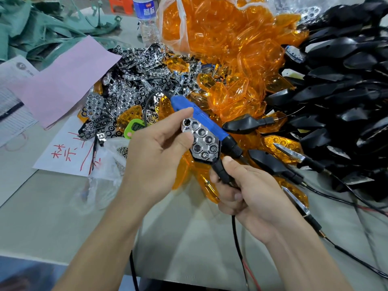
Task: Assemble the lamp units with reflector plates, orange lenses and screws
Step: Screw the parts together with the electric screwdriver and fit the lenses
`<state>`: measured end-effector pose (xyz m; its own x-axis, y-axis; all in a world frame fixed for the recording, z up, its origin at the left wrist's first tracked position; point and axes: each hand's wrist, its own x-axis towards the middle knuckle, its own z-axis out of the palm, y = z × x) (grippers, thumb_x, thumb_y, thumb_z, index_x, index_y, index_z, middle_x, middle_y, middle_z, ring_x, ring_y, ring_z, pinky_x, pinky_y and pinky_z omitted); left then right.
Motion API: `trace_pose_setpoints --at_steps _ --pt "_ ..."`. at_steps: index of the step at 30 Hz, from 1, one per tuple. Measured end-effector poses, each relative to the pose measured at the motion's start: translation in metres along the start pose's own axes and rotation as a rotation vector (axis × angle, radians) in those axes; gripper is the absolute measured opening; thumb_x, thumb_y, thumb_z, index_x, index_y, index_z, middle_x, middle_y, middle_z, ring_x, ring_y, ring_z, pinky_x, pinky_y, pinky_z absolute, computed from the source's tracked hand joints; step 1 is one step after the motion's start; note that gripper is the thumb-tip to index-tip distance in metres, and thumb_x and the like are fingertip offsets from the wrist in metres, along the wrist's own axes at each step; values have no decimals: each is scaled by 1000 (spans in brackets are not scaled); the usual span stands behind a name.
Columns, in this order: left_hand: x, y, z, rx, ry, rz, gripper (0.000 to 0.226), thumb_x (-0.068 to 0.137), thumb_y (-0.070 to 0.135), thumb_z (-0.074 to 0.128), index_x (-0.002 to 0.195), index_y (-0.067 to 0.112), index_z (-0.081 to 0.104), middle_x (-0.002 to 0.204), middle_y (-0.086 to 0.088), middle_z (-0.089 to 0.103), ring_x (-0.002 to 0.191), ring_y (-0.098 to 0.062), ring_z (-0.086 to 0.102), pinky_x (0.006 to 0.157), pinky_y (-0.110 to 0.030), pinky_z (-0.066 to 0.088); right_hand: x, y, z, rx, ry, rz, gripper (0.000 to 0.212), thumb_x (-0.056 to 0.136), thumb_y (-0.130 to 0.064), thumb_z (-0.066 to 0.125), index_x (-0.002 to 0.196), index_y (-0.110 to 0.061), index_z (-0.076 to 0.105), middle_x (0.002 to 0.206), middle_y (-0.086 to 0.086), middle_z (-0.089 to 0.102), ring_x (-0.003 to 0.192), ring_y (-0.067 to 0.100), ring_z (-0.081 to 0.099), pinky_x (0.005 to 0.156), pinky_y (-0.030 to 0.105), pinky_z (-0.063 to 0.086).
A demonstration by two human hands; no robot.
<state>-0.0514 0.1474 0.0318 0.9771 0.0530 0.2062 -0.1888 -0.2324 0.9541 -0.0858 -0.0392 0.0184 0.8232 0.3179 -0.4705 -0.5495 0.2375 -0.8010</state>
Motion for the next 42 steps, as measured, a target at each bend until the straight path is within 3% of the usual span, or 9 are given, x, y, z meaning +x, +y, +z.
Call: trace_pose_setpoints --at_steps 5,10,15,19,23,28,31,36,42 --pt "-3 -9 7 51 49 3 34 84 37 72 117 39 75 102 14 79 94 -8 73 93 -49 60 -1 2 3 60 45 31 45 107 -37 45 80 -8 66 53 0 28 46 13 16 50 30 16" --pt "-5 -8 11 120 105 46 21 92 35 68 110 36 79 96 21 78 88 -3 73 81 -31 60 -4 9 0 31 164 -32 43 106 -36 48 87 -3 69 53 0 32 44 12 24 47 26 23" --pt "3 4 7 -300 72 -222 22 97 19 67 81 23 82 94 -6 80 87 -25 77 71 -36 63 -9 13 -1 -161 164 -140 45 103 -38 49 83 -6 73 55 -1 34 46 10 29 47 22 26" --pt "4 4 6 -432 -22 -299 21 98 22 58 104 17 78 104 -11 80 102 -28 76 76 -37 63 -9 11 2 -171 123 -179 42 96 -43 52 80 -11 75 55 -2 34 47 8 30 49 23 24" --pt "4 1 9 -410 -16 -243 34 103 14 53 87 19 83 99 -11 80 99 -29 76 79 -37 64 -6 12 5 -147 126 -140 41 98 -41 52 78 -14 76 55 -1 35 46 8 30 48 24 24" --pt "9 0 10 -446 23 -184 22 91 21 63 86 23 84 90 -8 79 91 -26 76 74 -32 61 -2 17 12 -64 97 -124 43 106 -33 49 79 -12 75 58 4 33 46 10 26 47 23 23" --pt "12 0 16 -648 -23 -331 24 84 31 65 90 18 84 86 -5 76 84 -20 73 74 -31 61 -1 19 16 18 61 -123 41 105 -31 50 79 -10 73 62 10 29 48 12 21 48 26 19" --pt "12 -1 22 -1049 -259 -550 47 93 43 50 95 9 83 95 -11 77 94 -26 76 86 -42 62 0 21 25 141 1 -106 38 89 -38 57 79 -3 67 54 4 24 49 14 13 53 33 9" --pt "10 10 29 -1137 -206 -485 38 98 40 46 74 16 62 66 1 52 61 -15 57 66 -31 57 2 18 28 182 -26 -61 41 92 -35 56 99 6 58 57 3 23 47 12 18 54 34 8"
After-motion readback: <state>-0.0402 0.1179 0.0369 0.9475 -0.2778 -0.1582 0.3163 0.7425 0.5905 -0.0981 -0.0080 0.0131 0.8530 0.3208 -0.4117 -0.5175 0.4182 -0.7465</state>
